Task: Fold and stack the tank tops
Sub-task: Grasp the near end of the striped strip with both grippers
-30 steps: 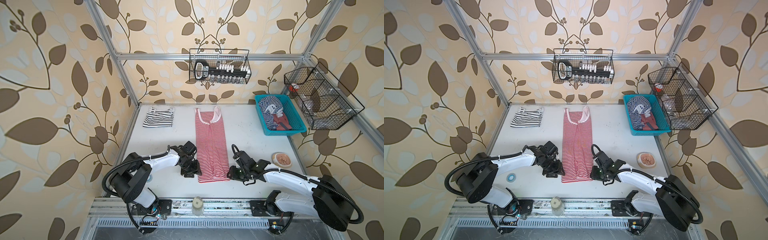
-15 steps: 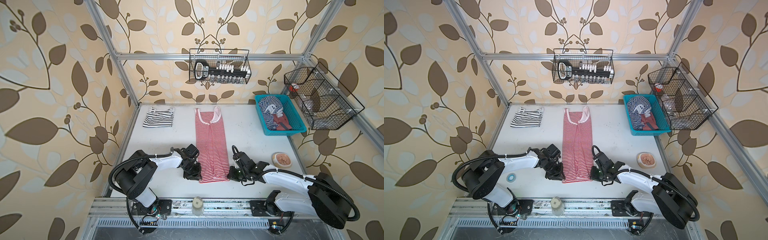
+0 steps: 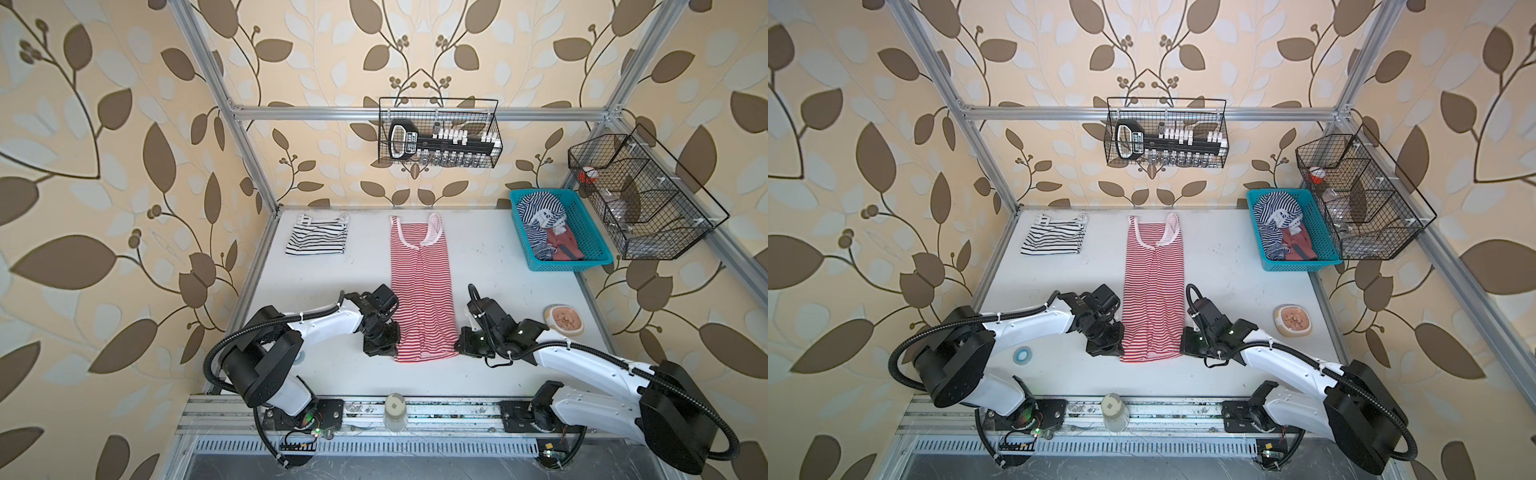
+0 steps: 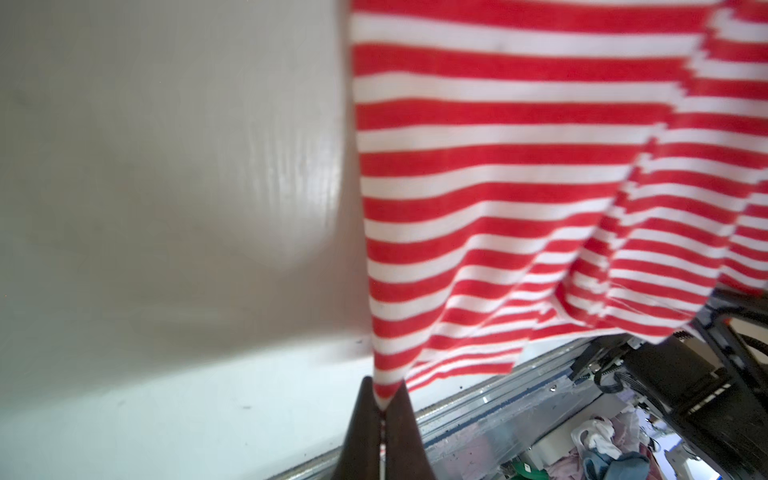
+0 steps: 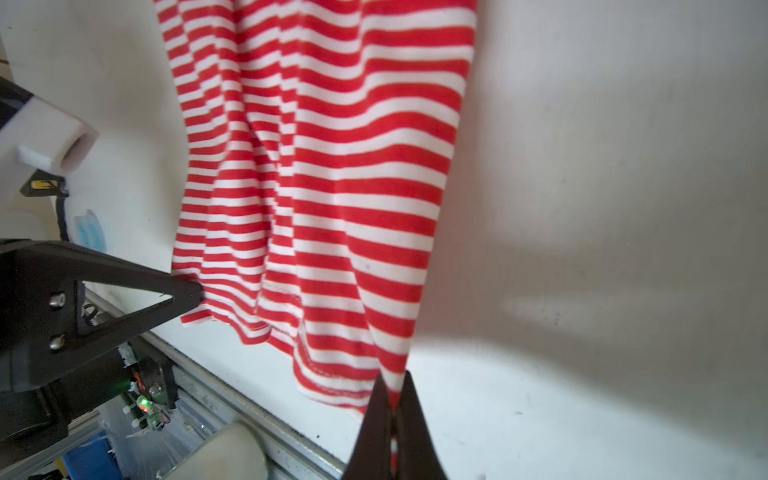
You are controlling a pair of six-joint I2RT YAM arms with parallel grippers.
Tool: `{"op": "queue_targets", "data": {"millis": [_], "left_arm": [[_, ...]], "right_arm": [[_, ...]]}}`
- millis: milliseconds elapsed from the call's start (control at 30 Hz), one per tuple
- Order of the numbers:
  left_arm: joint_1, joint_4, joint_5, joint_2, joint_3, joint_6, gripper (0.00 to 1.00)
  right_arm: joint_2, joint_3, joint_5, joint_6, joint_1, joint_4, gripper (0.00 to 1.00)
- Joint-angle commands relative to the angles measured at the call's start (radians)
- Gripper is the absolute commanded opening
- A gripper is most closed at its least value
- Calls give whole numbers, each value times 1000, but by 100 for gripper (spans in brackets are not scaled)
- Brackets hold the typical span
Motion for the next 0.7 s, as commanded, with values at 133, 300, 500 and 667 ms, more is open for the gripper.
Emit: {"op": "queue_targets", "data": {"millis": [133, 300, 500, 667], "left_arm": [[40, -151, -80, -5, 201, 94, 0], [125, -206, -65, 50, 339, 158, 0], [209, -239, -30, 144, 485, 207, 0], [252, -274, 1, 237, 596, 244, 0]], "right_arm": [[55, 160, -15, -123, -96, -93, 0], [158, 286, -58, -210, -174, -126, 0], [299, 437, -113, -272, -247, -136, 0], [393, 565, -136, -304, -292, -162, 0]]}}
